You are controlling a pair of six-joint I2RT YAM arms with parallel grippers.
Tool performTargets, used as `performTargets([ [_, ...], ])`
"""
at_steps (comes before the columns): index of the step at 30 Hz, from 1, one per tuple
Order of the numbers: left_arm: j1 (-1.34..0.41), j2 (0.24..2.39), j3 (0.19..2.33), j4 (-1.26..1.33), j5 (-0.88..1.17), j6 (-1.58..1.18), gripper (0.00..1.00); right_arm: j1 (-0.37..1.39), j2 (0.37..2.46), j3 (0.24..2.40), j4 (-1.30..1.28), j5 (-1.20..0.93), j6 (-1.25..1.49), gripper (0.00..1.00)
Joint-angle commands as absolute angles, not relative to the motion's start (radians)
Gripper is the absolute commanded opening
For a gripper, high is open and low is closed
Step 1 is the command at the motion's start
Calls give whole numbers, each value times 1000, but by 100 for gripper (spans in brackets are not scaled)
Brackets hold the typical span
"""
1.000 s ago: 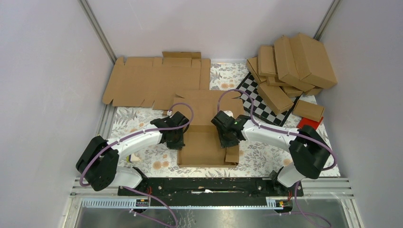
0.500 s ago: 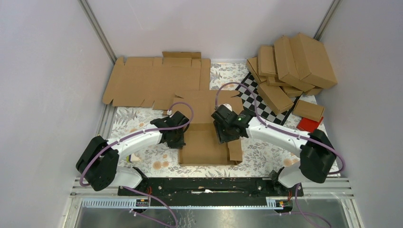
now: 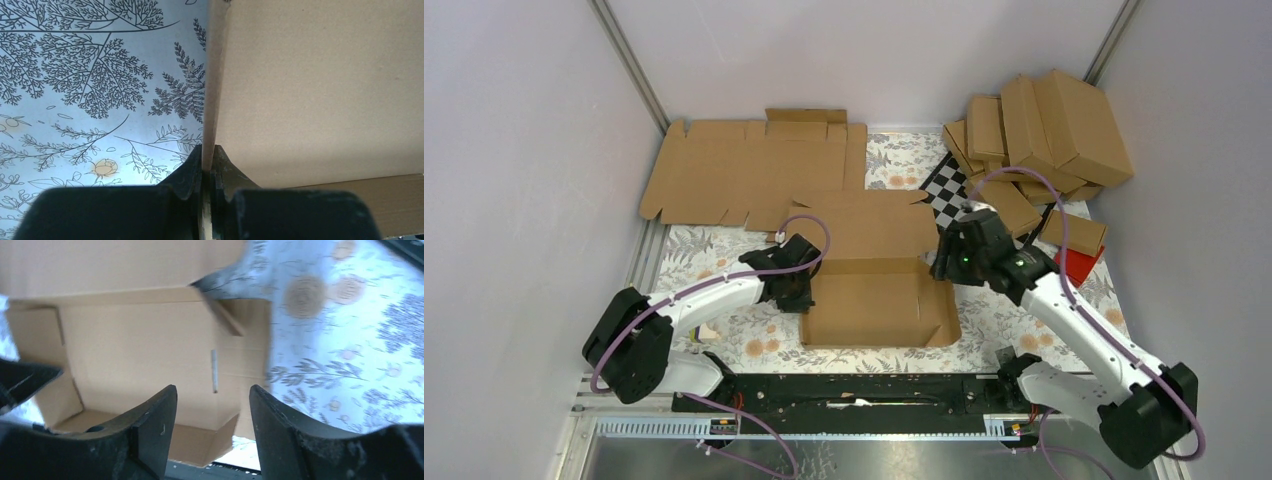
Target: Fold the paper box
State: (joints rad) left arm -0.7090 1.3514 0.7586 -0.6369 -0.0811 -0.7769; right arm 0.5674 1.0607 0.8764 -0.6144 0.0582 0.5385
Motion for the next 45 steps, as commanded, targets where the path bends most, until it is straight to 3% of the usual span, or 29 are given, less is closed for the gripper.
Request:
performTargets([
  [1,-672,1280,747,-567,-26,-784,0,439,1003,813,-604,41,533,64],
  [3,-639,1242,737,-565,-5,-776,0,423,931,799,-600,121,534,67],
  [6,-596,1172,717,-554,64,-765,0,415,813,779,-575,246,541,81],
  [14,-514,1080,701,-566,178,-738,0,402,778,866,-579,286,530,83],
  [19,-487,1032,700,-560,226,-736,0,393,805,961,-633,372,508,95],
  [33,-450,992,709,-554,302,-719,0,319,829,826,-322,-409,702,91],
  [45,-446,1008,740,-629,187,-694,0,320,875,690,-148,-650,792,71],
])
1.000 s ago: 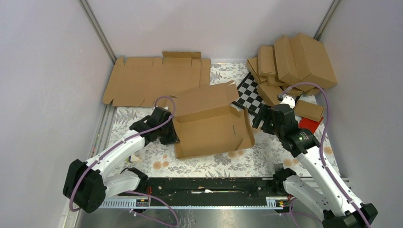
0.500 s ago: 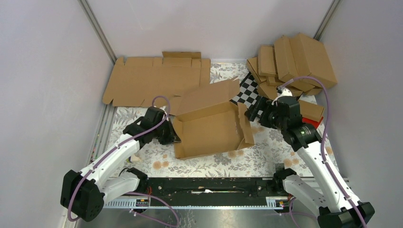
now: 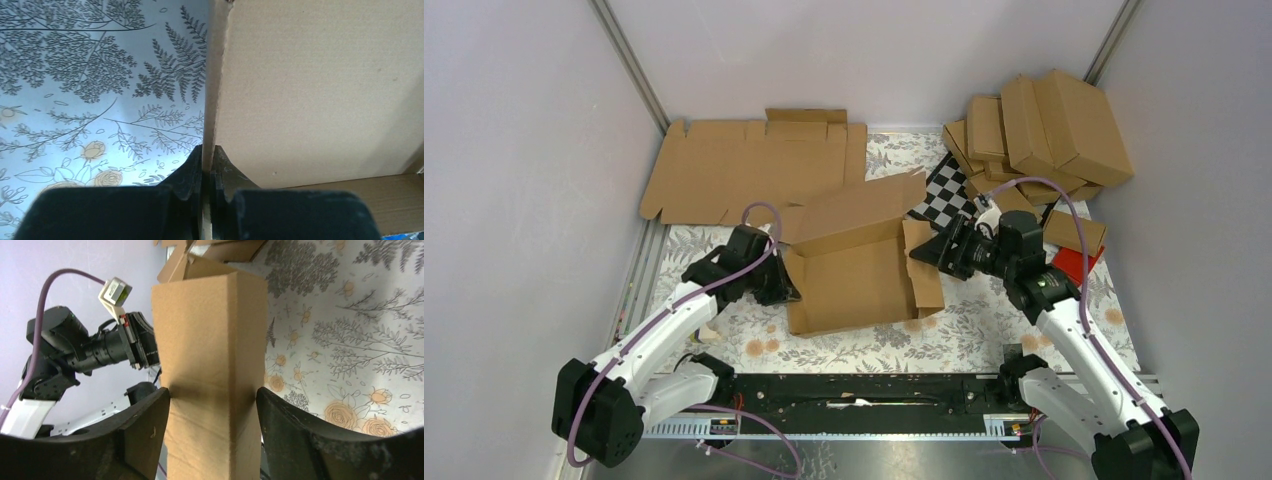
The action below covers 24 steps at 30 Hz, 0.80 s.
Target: Fold the paper box
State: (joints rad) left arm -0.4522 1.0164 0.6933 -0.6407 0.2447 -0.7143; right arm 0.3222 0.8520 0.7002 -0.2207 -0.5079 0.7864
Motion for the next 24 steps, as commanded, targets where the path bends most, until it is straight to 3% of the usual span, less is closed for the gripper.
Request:
performTargets([
  [1,-446,1015,744,-638,172,-691,0,322,880,690,-174,-653,775,69],
  [13,-448,1092,741,-656,88,-687,0,539,985,697,-321,-377,629,59],
  [24,-482,1136,743,-669,5,-718,0,646,1129,671,-282,-252,599,62],
])
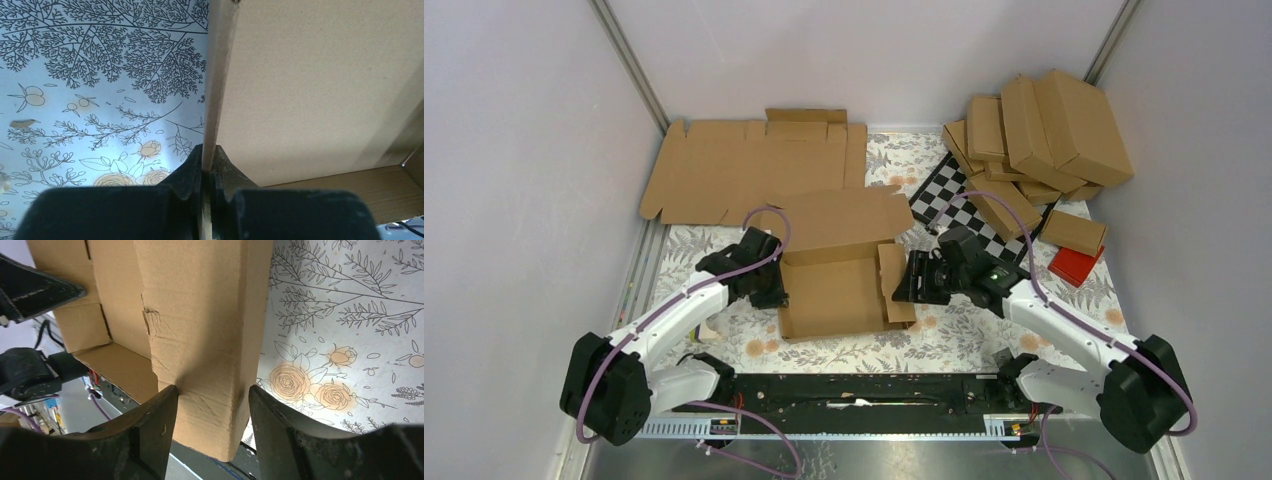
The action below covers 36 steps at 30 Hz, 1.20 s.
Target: Fold the paper box
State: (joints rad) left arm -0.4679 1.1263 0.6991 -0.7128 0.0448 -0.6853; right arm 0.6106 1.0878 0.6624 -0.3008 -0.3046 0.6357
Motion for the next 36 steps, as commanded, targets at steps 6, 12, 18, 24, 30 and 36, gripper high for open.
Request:
performTargets([
  [6,-498,1165,754,-669,-48,-729,0,733,1224,723,-334,-123,587,63],
  [12,-509,1180,760,-667,-58,-734,0,794,1292,760,-350,-45,584,64],
  [18,-518,1181,749,-649,-56,-736,0,848,1398,825,-370,9,585,64],
  [24,-518,1172,738,-649,-69,-735,0,869,1466,885,-491,187,589,63],
  [30,-518,1170,737,-649,-76,-736,0,870,1502,891,-542,309,560,50],
  [36,-518,1171,735,-649,-70,-738,0,870,1569,919,-541,376,558,43],
])
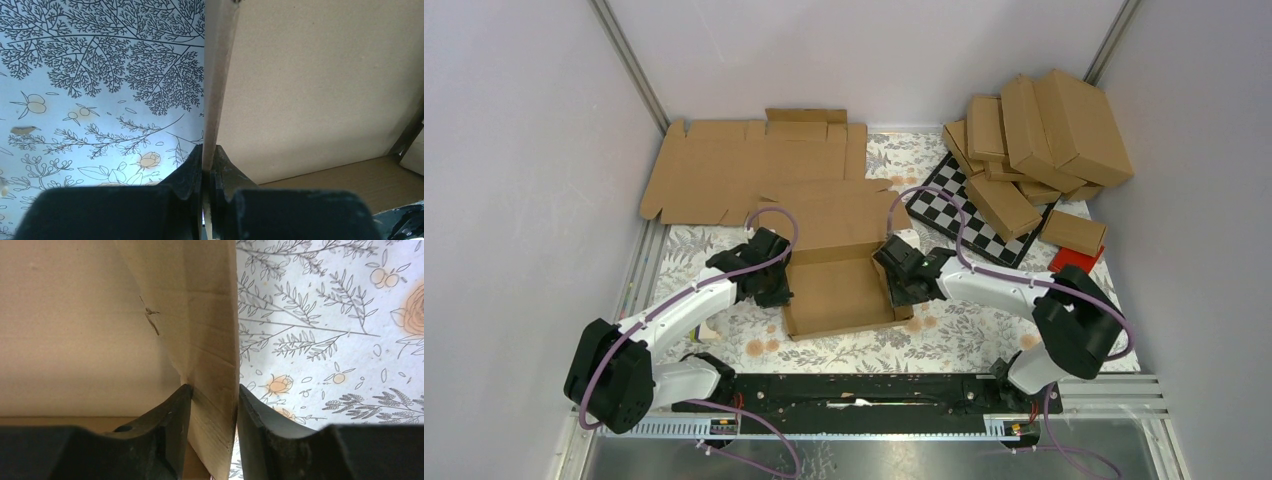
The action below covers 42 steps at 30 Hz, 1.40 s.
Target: Fold the paper box
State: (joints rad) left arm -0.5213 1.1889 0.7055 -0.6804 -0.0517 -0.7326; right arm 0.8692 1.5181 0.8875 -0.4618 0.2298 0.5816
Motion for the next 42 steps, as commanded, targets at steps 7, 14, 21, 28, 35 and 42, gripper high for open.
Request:
performTargets([
  [7,-527,1166,730,-649,-61,-747,0,870,1606,965,-541,518,596,15],
  [14,-535,1169,723,-638,-49,-749,0,858,1567,962,-453,461,550,47],
  [21,-537,1163,719,-640,-48,-748,0,746,1531,930,-342,264,521,52],
  [28,-541,1165,720,-639,-44,-749,0,709,1547,927,-294,224,476,52],
  [35,-543,1174,724,-627,-34,-749,0,715,1655,969,-342,259,465,39],
  [42,-546,1186,724,-625,-40,-748,0,757,1701,1015,-510,550,472,0],
])
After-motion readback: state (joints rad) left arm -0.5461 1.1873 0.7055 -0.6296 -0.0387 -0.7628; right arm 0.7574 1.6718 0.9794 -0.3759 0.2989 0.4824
